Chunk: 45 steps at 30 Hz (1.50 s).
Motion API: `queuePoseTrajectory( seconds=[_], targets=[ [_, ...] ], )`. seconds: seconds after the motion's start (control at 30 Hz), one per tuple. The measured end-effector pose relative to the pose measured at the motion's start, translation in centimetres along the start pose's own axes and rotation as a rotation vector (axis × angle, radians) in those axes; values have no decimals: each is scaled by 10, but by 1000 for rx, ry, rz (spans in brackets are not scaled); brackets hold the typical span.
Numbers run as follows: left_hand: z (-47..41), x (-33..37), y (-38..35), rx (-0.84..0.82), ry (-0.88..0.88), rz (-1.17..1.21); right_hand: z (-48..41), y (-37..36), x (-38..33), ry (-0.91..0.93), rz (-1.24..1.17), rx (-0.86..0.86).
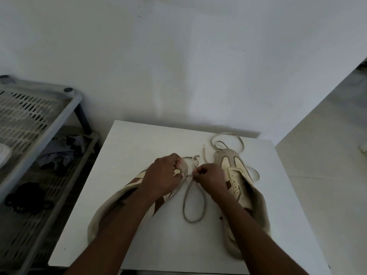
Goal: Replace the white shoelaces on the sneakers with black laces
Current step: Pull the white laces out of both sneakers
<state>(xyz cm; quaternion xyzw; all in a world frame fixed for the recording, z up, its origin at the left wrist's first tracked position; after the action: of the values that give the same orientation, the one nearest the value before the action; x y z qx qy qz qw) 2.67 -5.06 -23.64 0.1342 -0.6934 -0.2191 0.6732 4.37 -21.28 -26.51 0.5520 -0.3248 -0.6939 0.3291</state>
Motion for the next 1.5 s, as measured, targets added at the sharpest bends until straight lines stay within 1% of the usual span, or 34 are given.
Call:
queuePoseTrajectory(
  seconds=[0.07, 0.13, 0.17, 0.23, 0.33, 0.4, 0.47, 0.53, 0.57, 0.67, 0.73, 0.8, 0.87, 0.97, 1.03, 1.1, 1.17, 1.3, 1.43, 1.5],
  targets=[
    [-3, 0, 0, 0, 19, 51, 3, 23, -12, -26, -284, 48],
    [-3, 3, -3, -48, 59, 164, 9, 46, -37, 73, -487, 18],
    [-2, 7, -5, -69, 61, 221, 14, 55, -52, 142, -532, -24],
    [-1, 17, -7, -38, 35, 308, 20, 62, -73, 256, -540, -105],
    [0, 26, 3, 161, 16, 442, 21, 59, -82, 333, -484, -131],
    [-2, 22, 7, 208, 34, 489, 21, 59, -79, 336, -489, -135],
    [-2, 18, 7, 198, 61, 498, 17, 60, -71, 291, -511, -152],
    [-3, 15, 6, 210, 92, 529, 5, 64, -58, 233, -458, -131],
    [-2, 15, 8, 221, 110, 557, -6, 66, -48, 206, -391, -89],
    [-3, 11, 9, 259, 200, 682, -51, 82, -3, 60, -100, 124],
    [-5, 9, 10, 283, 235, 722, -74, 91, 24, -44, 32, 173],
    [-8, 8, 9, 305, 235, 728, -94, 88, 44, -107, 137, 125],
    [-9, 7, 9, 344, 245, 714, -107, 79, 49, -130, 258, 41],
    [-11, 6, 8, 395, 263, 695, -121, 67, 42, -99, 582, -49],
    [-12, 5, 7, 408, 271, 700, -127, 59, 38, -79, 705, -107],
    [-13, 5, 6, 428, 284, 709, -130, 51, 36, -76, 741, -94],
    [-13, 5, 5, 435, 288, 722, -134, 43, 35, -50, 692, -36],
    [-13, 5, 4, 433, 300, 729, -142, 28, 34, 43, 628, -8],
    [-13, 5, 6, 433, 296, 717, -142, 21, 20, 143, 431, -1],
    [-13, 4, 7, 433, 295, 714, -137, 26, 6, 184, 288, 50]
  ],
)
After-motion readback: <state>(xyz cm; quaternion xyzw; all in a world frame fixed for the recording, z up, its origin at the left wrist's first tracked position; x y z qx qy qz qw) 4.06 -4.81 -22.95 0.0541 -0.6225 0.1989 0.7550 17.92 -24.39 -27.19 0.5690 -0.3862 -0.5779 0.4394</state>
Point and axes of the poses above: each hand's wrist, its own z-axis away from the middle knuckle, its own y-axis out of the back of the hand, x = y × z, the point moved 4 cm from there along -z, towards the middle knuckle, and after that the axes turned 14 degrees about z, right-handed, at the moved point
